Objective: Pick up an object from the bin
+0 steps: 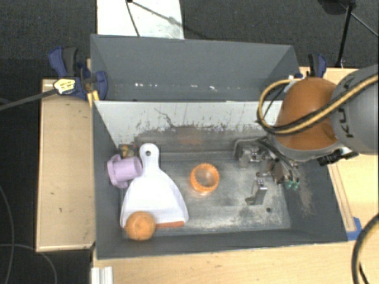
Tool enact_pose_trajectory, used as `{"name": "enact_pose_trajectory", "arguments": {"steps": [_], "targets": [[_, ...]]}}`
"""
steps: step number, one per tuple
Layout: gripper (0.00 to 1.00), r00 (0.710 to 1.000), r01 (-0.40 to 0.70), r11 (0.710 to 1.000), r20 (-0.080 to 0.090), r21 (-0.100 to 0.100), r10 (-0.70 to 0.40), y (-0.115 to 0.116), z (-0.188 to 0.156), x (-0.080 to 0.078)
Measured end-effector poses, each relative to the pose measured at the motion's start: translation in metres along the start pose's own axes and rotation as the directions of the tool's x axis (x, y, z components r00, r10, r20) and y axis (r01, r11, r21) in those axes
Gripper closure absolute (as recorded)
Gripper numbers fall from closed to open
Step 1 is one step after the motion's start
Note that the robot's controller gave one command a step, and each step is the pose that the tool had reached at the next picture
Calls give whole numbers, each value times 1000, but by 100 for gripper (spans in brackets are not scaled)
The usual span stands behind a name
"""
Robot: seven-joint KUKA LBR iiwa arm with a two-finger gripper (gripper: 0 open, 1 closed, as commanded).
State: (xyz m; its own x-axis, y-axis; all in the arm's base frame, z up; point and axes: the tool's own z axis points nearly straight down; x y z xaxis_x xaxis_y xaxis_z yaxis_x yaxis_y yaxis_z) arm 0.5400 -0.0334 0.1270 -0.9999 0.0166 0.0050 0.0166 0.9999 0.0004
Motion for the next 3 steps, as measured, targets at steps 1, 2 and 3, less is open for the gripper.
{"name": "enact_pose_trajectory", "arguments": {"steps": [1,2,3], "targets": [[0,1000,1,1000,7,0,-1,0,-4,-2],[0,1000,7,1000,9,1,-7,41,-1,-34],[0,1000,-10,1000,13,-3,10,63,16,-33]]}}
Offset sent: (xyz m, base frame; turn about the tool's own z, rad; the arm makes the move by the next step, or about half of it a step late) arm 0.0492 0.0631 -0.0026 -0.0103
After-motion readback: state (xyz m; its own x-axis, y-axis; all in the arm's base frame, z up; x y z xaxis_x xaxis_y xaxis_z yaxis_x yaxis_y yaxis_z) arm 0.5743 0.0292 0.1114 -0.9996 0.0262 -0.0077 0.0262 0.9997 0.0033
